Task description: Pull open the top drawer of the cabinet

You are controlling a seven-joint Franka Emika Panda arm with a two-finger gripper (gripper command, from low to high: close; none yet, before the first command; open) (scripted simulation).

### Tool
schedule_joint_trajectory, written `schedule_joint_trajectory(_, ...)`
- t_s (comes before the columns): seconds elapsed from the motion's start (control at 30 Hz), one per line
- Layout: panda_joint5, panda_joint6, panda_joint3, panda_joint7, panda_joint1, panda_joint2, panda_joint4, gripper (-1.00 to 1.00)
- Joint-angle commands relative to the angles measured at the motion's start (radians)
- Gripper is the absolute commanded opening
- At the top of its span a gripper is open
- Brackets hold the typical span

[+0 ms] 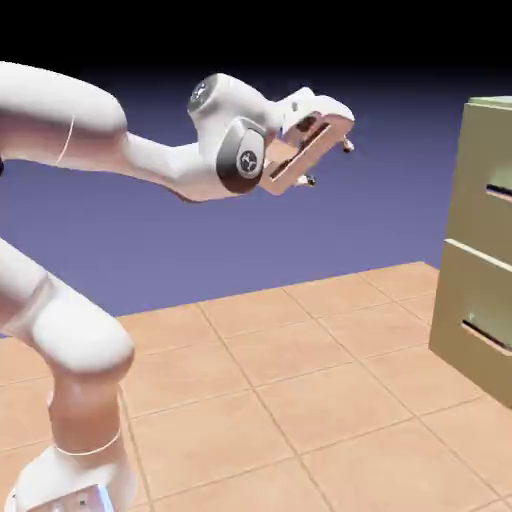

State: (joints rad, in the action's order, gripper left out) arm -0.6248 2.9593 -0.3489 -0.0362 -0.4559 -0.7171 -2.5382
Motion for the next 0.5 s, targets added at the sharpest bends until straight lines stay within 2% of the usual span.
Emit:
schedule_joint_trajectory(0.0, -0.039, -0.005, -0.022, 0.044, -0.027, -0.009, 0.017, 0.00)
schedule_joint_trajectory(0.47, -0.578, -0.072, -0.323, 0.652, -0.411, -0.136, 0.252, 0.00)
